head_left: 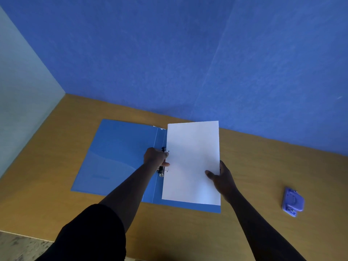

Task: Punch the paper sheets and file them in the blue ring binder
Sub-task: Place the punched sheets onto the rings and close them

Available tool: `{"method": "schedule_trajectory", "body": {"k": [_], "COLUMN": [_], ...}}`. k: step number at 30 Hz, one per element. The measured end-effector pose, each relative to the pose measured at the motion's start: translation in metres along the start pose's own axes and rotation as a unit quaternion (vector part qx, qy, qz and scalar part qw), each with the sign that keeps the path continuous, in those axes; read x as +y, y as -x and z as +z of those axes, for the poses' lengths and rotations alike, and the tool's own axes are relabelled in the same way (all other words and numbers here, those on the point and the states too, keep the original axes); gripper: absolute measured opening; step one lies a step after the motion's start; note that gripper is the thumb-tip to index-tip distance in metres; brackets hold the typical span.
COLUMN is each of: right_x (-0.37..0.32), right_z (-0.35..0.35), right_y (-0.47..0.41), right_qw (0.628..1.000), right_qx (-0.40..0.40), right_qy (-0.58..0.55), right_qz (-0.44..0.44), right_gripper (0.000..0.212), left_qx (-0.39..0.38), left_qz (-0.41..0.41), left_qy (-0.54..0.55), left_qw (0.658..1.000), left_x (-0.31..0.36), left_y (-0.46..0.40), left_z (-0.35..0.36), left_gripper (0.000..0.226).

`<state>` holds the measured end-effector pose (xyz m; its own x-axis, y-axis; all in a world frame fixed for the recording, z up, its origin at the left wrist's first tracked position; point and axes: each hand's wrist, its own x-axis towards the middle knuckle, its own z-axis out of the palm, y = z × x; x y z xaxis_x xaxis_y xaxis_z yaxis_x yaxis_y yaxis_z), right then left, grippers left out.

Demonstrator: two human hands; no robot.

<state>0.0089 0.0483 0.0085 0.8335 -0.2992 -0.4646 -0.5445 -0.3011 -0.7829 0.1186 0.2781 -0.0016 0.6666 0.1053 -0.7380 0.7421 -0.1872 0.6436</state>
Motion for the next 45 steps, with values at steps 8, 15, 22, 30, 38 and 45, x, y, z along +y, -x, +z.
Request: {"method": "schedule_trajectory", "body": {"k": [8, 15, 22, 30, 38, 45], "right_x": [0.004, 0.004, -0.003, -0.004, -0.003, -0.01], "right_z": [0.0, 0.004, 0.009, 0.01, 0.01, 0.011], "right_y": [0.005, 0.003, 0.002, -0.001, 0.001, 0.002], "right_qw": [1.0, 1.0, 0.999, 0.998, 0.998, 0.998], "right_qx": [-0.004, 0.016, 0.016, 0.023, 0.039, 0.048], "right_qy": [-0.01, 0.005, 0.027, 0.058, 0.053, 0.046], "right_qz": [-0.009, -0.001, -0.005, -0.007, 0.004, -0.006], "right_gripper": [0.05, 0.046, 0.041, 0.039, 0.038, 0.039], "left_qx": [-0.046, -0.004, -0.001, 0.023, 0.047, 0.059], "left_qz": [0.024, 0.048, 0.023, 0.025, 0.034, 0.035], "left_qy": [-0.01, 0.004, 0.022, 0.005, 0.002, 0.001], "left_qw": [0.999, 0.999, 1.0, 0.999, 0.998, 0.998], "left_x": [-0.003, -0.007, -0.008, -0.008, -0.009, -0.009], "left_y": [0.013, 0.007, -0.006, -0.007, 0.001, 0.002], "left_z": [-0.001, 0.004, 0.004, 0.005, 0.007, 0.009], "left_gripper": [0.011, 0.018, 0.004, 0.017, 0.017, 0.017]}}
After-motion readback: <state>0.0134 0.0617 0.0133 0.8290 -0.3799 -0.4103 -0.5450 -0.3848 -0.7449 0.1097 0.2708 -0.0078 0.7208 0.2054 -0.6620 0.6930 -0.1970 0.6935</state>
